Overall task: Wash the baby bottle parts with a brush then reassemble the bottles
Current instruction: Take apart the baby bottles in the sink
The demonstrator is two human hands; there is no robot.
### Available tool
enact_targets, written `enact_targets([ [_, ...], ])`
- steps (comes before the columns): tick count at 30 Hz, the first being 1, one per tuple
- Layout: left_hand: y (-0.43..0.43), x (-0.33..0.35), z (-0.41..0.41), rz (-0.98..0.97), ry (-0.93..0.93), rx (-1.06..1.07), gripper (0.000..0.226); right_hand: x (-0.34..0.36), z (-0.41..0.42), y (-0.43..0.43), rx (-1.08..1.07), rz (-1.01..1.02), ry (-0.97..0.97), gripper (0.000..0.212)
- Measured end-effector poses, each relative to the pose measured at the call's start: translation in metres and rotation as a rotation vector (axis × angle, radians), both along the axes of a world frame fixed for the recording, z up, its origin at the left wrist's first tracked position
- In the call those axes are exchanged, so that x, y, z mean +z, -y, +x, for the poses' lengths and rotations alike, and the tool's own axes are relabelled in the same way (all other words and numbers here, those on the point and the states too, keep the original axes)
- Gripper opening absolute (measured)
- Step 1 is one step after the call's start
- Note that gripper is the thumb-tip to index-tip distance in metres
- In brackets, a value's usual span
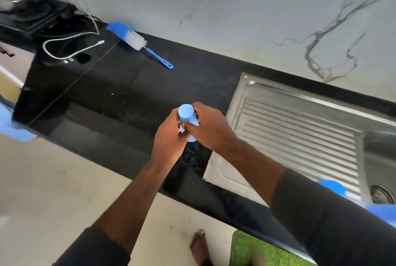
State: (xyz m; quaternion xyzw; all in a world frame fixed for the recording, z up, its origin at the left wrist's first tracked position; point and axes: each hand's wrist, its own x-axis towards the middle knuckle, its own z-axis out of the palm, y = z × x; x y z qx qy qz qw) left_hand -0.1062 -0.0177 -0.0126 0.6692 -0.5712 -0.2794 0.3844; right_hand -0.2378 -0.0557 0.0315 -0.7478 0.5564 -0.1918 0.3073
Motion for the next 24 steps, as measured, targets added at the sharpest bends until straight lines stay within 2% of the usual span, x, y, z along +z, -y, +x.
enact_targets([
  [3, -0.013, -0.007, -0.044, 0.052, 0.003, -0.16, 0.039, 0.005, -0.06, -0.029, -0.064, 0.021, -0.049, 0.033],
  [5, -0.024, -0.013, -0.082, 0.016, 0.057, -0.324, 0.044, 0.009, -0.107, -0.053, -0.104, 0.048, -0.095, 0.042],
  [9, -0.042, -0.023, -0.137, -0.028, 0.118, -0.522, 0.046, 0.01, -0.168, -0.096, -0.223, 0.116, -0.135, 0.038],
  [14, -0.05, -0.027, -0.166, -0.034, 0.125, -0.592, 0.046, 0.002, -0.192, -0.123, -0.36, 0.085, -0.065, 0.036],
  [17, -0.056, -0.023, -0.175, 0.007, 0.043, -0.627, 0.039, 0.003, -0.2, -0.132, -0.419, 0.079, 0.046, 0.033],
  [21, -0.062, -0.015, -0.189, -0.01, -0.029, -0.586, 0.04, 0.018, -0.214, -0.137, -0.471, 0.063, 0.183, 0.033],
  [24, -0.059, 0.0, -0.206, -0.058, 0.0, -0.597, 0.037, 0.031, -0.232, -0.137, -0.481, 0.056, 0.242, 0.031],
])
